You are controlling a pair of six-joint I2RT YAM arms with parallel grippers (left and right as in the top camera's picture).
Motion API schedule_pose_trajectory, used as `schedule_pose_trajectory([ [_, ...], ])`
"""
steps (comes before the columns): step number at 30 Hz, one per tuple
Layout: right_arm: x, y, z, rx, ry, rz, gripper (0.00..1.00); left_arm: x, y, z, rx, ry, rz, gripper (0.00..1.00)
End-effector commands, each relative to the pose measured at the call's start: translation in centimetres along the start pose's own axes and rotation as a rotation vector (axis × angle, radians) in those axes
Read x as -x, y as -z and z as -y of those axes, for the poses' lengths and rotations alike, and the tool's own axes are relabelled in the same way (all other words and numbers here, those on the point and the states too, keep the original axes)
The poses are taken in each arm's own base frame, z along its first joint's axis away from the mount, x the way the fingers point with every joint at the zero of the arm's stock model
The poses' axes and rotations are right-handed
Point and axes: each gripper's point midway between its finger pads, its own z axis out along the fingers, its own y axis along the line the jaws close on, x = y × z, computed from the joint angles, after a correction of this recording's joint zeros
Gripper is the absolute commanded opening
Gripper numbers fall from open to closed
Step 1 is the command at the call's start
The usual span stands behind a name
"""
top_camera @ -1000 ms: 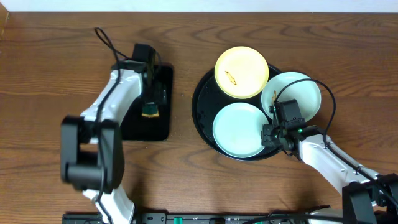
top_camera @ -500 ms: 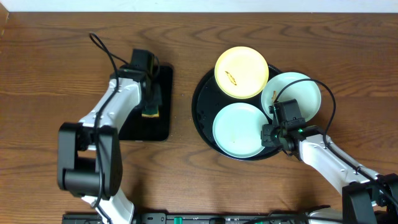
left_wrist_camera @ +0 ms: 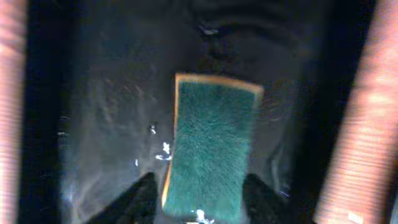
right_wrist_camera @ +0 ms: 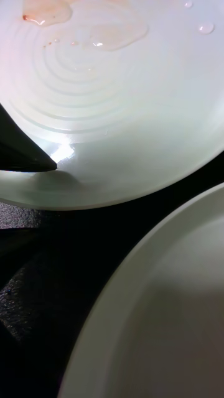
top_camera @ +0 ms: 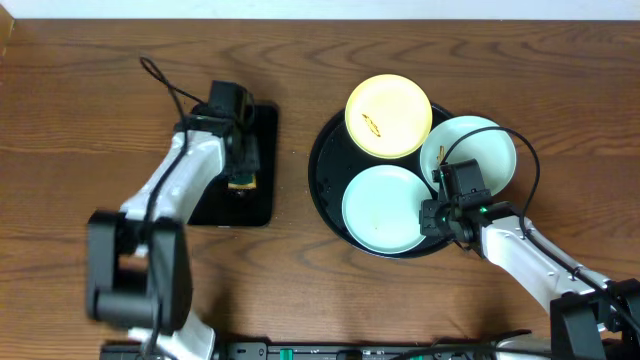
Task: Clean dirty plates on tray and stack at the side
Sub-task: 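Lower the sponge into the black tray and hold it there with the left gripper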
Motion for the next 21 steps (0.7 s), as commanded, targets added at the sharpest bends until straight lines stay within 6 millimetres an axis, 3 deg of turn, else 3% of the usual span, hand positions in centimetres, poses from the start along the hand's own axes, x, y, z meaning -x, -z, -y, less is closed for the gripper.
schedule_pose_trajectory([
  [1,-0.4,0.0,-0.3,0.012,0.009,-0.008,0.28,3.2,6.1,0.3,-0.043,0.021,0.173,0.47],
  [4,-0.3,0.0,-0.3,0.012,0.009,-0.008,0.28,2.9,5.8,0.3,-0.042,0.020,0.167,0.08],
  [10,-0.3,0.0,-0.3,0.012,0.009,-0.008,0.28,1.8,0.9,0.4,-0.025,0.058,0.094,0.08],
  [11,-0.3,0.0,-0.3,0.012,0.009,-0.008,0.28,1.2,-1.3,0.9,-0.039,0.053,0.049,0.08],
  [16,-0.4,0.0,-0.3,0.012,0.009,-0.008,0.28,-1.3,-7.9,1.1,-0.021,0.041,-0.082,0.12],
  [19,-0.4,0.0,-0.3,0.012,0.009,-0.009,0.28,-1.9,-8.6,0.9,-0.015,0.008,-0.104,0.13],
  [21,-0.4,0.0,-0.3,0.012,0.009,-0.008,0.28,-0.9,-7.3,1.0,-0.023,-0.008,-0.077,0.16],
])
